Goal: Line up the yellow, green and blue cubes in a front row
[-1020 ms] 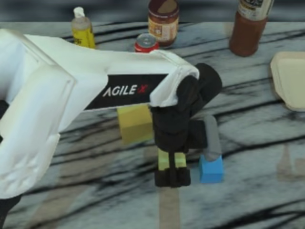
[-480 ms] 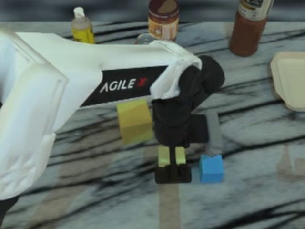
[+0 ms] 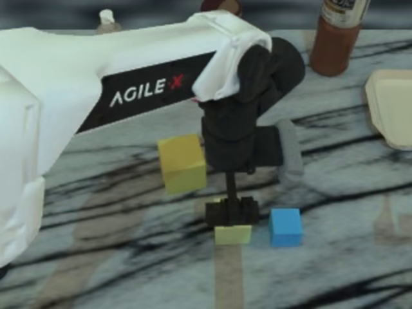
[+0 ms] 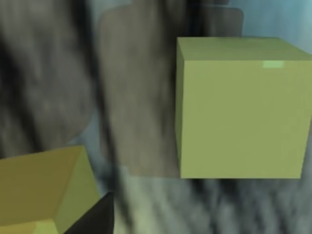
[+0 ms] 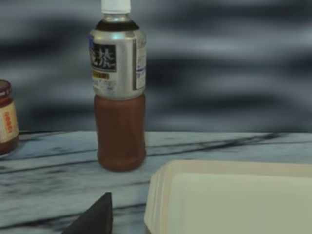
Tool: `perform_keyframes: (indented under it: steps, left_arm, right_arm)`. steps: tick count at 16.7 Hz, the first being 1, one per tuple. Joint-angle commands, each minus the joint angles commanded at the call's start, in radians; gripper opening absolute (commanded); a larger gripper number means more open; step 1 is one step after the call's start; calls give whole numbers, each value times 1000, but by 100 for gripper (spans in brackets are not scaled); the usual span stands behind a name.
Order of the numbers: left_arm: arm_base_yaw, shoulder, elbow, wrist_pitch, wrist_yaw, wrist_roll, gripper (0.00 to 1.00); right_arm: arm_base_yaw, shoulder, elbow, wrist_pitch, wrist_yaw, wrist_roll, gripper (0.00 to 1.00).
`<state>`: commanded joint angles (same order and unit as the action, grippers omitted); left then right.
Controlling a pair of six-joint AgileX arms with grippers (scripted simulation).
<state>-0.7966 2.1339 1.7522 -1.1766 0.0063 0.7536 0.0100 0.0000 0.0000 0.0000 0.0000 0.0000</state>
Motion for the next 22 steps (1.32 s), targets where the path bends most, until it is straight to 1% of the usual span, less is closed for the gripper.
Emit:
perform_keyframes:
  steps: [2, 4, 11, 13, 18, 20, 22]
  left_arm:
    - [-3, 6, 0, 2, 0, 1, 100]
    - [22, 25, 31, -11, -1, 8, 100]
    - [219, 154, 228, -95, -1, 47, 100]
    - [257, 173, 264, -106, -2, 53, 100]
    - [259, 172, 264, -102, -2, 53, 100]
    - [261, 183, 232, -65, -2, 52, 100]
    - [262, 203, 178, 12, -2, 53, 100]
  right_arm:
    - [0, 0, 0, 0, 0, 0, 100]
    - [0, 0, 0, 0, 0, 0, 100]
    - [0, 0, 0, 0, 0, 0, 100]
    - [0, 0, 0, 0, 0, 0, 100]
    - [0, 0, 0, 0, 0, 0, 100]
    - [0, 0, 0, 0, 0, 0, 100]
    - [0, 0, 0, 0, 0, 0, 100]
